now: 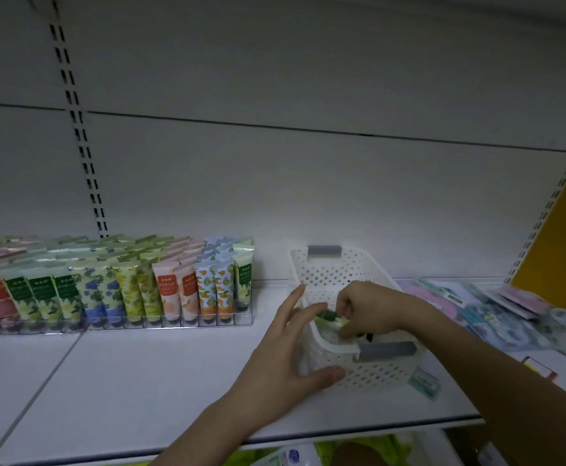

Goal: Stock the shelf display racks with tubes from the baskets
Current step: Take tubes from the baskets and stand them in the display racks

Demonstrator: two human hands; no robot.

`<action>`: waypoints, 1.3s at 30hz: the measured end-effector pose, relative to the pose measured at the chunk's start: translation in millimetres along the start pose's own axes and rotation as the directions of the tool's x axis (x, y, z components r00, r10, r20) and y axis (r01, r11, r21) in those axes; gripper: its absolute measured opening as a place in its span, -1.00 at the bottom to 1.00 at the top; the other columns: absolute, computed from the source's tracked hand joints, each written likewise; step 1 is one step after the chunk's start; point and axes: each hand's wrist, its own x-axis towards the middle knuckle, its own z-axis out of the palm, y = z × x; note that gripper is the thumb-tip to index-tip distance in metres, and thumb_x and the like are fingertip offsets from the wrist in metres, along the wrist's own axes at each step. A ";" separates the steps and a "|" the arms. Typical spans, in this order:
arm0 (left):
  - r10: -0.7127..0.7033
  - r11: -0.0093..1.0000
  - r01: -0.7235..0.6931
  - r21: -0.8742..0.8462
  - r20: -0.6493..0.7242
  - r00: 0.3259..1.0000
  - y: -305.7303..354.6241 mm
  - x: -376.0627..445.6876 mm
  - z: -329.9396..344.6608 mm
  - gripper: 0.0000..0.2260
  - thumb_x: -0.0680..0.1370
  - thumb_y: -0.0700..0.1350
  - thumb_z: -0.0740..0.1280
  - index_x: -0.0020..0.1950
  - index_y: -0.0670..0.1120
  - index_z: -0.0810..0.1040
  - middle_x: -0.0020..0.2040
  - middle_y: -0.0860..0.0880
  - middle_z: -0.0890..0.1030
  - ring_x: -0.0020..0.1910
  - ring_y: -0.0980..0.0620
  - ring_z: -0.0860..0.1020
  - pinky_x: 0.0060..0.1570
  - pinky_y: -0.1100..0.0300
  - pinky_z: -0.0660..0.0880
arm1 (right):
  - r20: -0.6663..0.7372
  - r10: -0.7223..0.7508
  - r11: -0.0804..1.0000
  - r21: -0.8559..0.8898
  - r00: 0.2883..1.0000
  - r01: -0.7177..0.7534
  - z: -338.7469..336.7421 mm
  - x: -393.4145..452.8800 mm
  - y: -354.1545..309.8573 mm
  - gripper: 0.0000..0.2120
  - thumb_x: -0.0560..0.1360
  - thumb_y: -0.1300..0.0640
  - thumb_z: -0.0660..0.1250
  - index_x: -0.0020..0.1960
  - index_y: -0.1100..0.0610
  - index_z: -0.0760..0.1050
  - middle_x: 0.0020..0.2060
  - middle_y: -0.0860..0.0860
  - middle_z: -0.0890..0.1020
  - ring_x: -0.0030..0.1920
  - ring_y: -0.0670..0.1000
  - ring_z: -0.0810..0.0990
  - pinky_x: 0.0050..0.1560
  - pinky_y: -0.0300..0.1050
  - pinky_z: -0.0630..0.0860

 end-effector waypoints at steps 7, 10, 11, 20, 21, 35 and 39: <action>-0.061 0.985 -0.015 -0.175 -0.422 0.904 26.1 27.1 -24.3 -0.70 0.44 0.09 0.46 0.13 0.10 0.52 0.09 0.19 0.55 0.11 0.14 0.54 0.09 0.23 0.48 | -0.272 0.052 0.685 0.710 0.961 0.164 -44.2 -32.1 -18.0 -0.68 0.35 0.09 0.58 0.02 0.14 0.56 -0.30 -0.03 0.66 -0.26 -0.09 0.68 -0.26 -0.23 0.59; -0.137 0.966 0.059 -0.252 -0.306 0.942 38.8 44.6 -34.1 -0.61 0.38 -0.02 0.55 0.13 0.15 0.49 0.01 0.18 0.59 -0.05 0.12 0.60 0.00 0.21 0.55 | -0.284 0.013 0.468 0.849 0.959 0.245 -50.1 -41.8 -42.6 -0.61 0.36 0.13 0.55 0.09 0.22 0.50 -0.23 0.05 0.69 -0.13 0.07 0.71 -0.15 -0.09 0.63; -0.155 0.952 0.071 -0.299 -0.270 0.950 41.9 48.3 -36.0 -0.59 0.37 -0.05 0.57 0.11 0.16 0.49 -0.01 0.17 0.60 -0.09 0.10 0.61 -0.03 0.20 0.57 | -0.292 0.006 0.427 0.866 0.957 0.261 -49.5 -43.9 -51.3 -0.60 0.38 0.14 0.53 0.12 0.24 0.48 -0.17 0.11 0.69 -0.10 0.09 0.71 -0.14 -0.09 0.63; -0.210 0.855 0.046 -0.517 -0.263 0.942 38.8 37.9 -68.3 -0.73 0.45 -0.31 0.46 0.04 0.01 0.61 -0.07 -0.03 0.70 -0.12 -0.14 0.67 -0.07 0.12 0.61 | -0.447 -0.023 0.434 0.801 0.894 0.412 -56.0 -42.8 -92.1 -0.78 0.57 0.06 0.34 0.13 0.18 0.51 -0.12 0.09 0.69 -0.12 0.08 0.70 -0.12 -0.05 0.66; -0.217 0.837 0.050 -0.545 -0.246 0.945 36.3 34.2 -72.2 -0.73 0.46 -0.32 0.45 0.03 0.01 0.61 -0.08 -0.03 0.70 -0.13 -0.14 0.68 -0.11 0.17 0.61 | -0.477 -0.020 0.469 0.772 0.879 0.430 -59.5 -41.0 -93.2 -0.82 0.58 0.07 0.33 0.10 0.15 0.53 -0.14 0.07 0.69 -0.13 0.08 0.70 -0.13 -0.07 0.66; -0.361 0.727 0.235 0.646 0.068 0.930 -52.9 -57.2 -85.9 -0.47 0.56 0.35 0.03 0.48 0.20 0.27 0.50 0.14 0.26 0.49 0.11 0.16 0.48 0.01 0.07 | -0.477 -0.172 0.936 0.195 0.862 0.295 -47.1 12.1 -125.5 -0.97 0.49 0.16 0.43 -0.11 0.07 0.65 -0.22 -0.04 0.68 -0.22 -0.05 0.64 -0.13 -0.17 0.54; -0.420 0.695 0.240 0.678 0.113 0.900 -50.8 -56.8 -78.9 -0.44 0.56 0.38 -0.06 0.52 0.21 0.13 0.57 0.10 0.09 0.55 0.08 -0.04 0.50 -0.15 -0.17 | -0.426 -0.220 0.952 0.101 0.877 0.288 -40.3 30.9 -135.0 -0.93 0.52 0.20 0.40 -0.04 0.12 0.66 -0.13 -0.01 0.67 -0.13 -0.02 0.61 -0.06 -0.15 0.48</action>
